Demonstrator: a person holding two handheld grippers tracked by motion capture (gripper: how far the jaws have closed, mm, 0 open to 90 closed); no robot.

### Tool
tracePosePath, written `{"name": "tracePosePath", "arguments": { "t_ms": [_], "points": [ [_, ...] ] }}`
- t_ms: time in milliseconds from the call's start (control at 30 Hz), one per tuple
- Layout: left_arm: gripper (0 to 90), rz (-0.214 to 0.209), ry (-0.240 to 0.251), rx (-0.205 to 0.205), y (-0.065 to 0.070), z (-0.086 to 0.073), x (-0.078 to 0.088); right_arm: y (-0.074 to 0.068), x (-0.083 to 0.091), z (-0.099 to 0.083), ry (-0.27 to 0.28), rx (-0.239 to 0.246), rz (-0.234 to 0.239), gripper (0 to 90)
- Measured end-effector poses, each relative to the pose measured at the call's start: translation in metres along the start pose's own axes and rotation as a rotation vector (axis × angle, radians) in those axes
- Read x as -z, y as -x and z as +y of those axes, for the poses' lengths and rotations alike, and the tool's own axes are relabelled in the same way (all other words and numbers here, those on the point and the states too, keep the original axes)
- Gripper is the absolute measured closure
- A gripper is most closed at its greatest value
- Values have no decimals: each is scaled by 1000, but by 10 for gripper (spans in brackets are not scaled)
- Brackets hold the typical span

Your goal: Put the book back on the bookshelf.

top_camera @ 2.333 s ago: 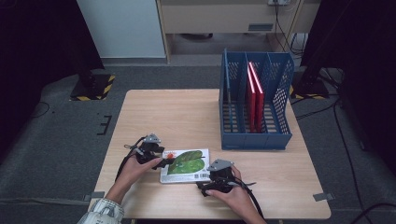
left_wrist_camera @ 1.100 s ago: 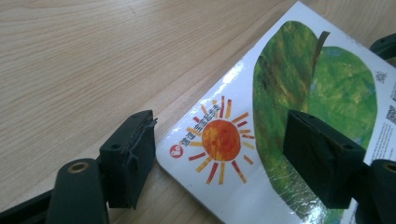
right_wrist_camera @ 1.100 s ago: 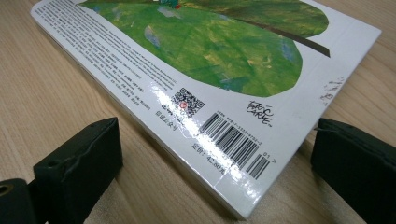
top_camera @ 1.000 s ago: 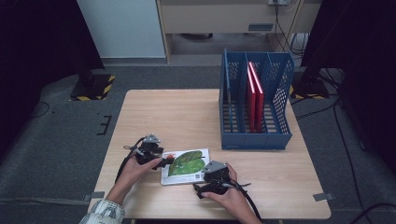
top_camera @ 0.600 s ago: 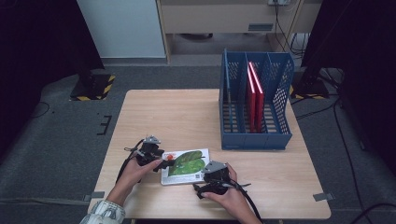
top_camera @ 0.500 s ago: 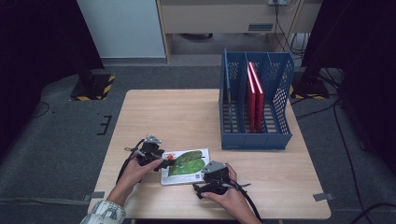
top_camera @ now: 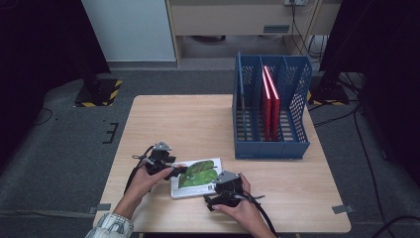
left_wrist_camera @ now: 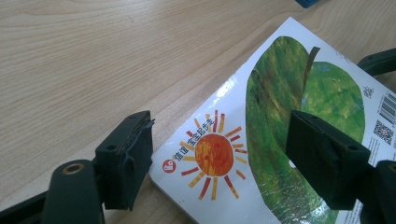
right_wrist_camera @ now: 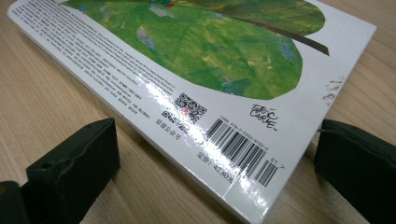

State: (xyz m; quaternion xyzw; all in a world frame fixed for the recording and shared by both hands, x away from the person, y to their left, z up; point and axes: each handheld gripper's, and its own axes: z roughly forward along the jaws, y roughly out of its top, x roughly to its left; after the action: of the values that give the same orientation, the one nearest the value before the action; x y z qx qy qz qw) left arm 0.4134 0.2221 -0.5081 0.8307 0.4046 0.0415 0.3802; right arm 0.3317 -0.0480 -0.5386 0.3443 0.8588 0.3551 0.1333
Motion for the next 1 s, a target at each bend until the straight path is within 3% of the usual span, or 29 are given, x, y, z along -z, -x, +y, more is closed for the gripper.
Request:
{"name": "tracePosePath", "arguments": {
  "t_ms": [100,233,333,500,600,1000],
  "points": [
    [235,-39,20,25,1,1,2,0,0,0,1,2,0,7],
    [218,6,-11,-1,2,1,2,0,0,0,7,6,-6,10],
    [212,23,-27,7,-3,-3,0,0,0,0,9,5,-6,11],
    [218,9,-57,12,-5,-5,-3,0,0,0,9,5,-6,11],
    [230,-9,-56,18,-4,-5,-6,0,0,0,9,5,-5,10],
    [231,-15,-41,31,-2,-2,-2,-1,-1,0,6,2,-7,7]
  ]
}}
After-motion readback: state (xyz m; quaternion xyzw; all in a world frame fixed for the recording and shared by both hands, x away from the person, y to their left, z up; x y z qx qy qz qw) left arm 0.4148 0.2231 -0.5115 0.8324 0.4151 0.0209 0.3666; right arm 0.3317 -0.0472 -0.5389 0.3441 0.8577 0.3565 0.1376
